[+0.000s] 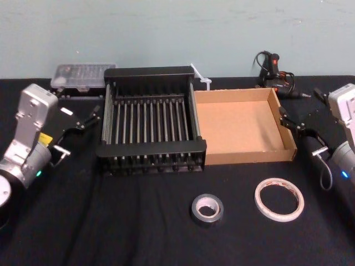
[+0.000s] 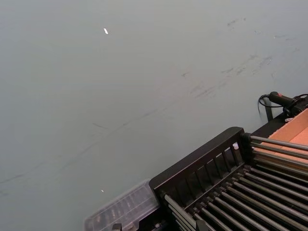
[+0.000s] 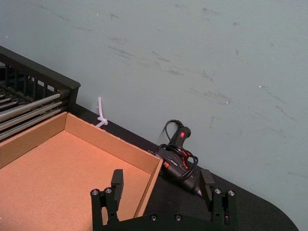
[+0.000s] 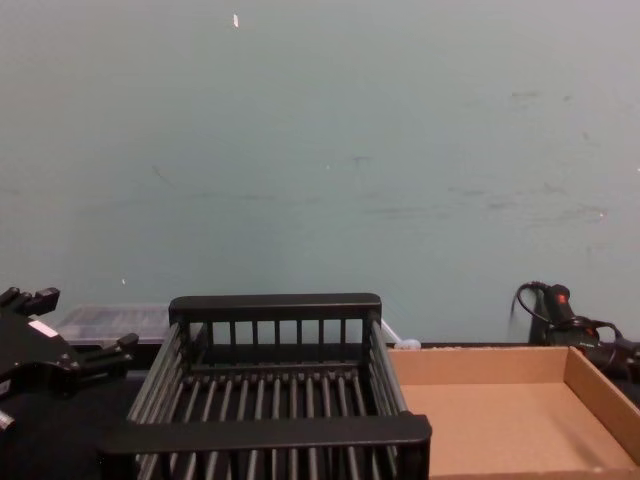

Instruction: Pick up the white tape and place it into the black box , Pick up the silver tape and place it into the brown box.

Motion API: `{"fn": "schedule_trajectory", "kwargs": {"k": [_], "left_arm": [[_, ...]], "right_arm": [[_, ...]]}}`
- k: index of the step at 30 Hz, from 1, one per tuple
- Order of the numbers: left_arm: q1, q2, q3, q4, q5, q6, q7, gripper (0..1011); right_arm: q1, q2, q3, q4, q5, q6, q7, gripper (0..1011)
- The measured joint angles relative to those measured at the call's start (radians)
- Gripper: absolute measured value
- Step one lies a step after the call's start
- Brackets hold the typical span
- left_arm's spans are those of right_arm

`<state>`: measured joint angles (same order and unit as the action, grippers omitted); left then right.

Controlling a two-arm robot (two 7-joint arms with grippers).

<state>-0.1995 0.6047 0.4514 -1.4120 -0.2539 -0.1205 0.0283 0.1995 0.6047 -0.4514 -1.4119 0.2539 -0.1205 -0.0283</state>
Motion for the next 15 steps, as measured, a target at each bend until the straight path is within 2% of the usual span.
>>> {"fn": "schedule_trajectory", "kwargs": {"k": [15], "left_arm": [[0.0, 0.0, 0.0, 0.0, 0.0, 0.0, 0.0, 1001]], "right_arm": [[0.0, 0.0, 0.0, 0.0, 0.0, 0.0, 0.0, 1002]]}}
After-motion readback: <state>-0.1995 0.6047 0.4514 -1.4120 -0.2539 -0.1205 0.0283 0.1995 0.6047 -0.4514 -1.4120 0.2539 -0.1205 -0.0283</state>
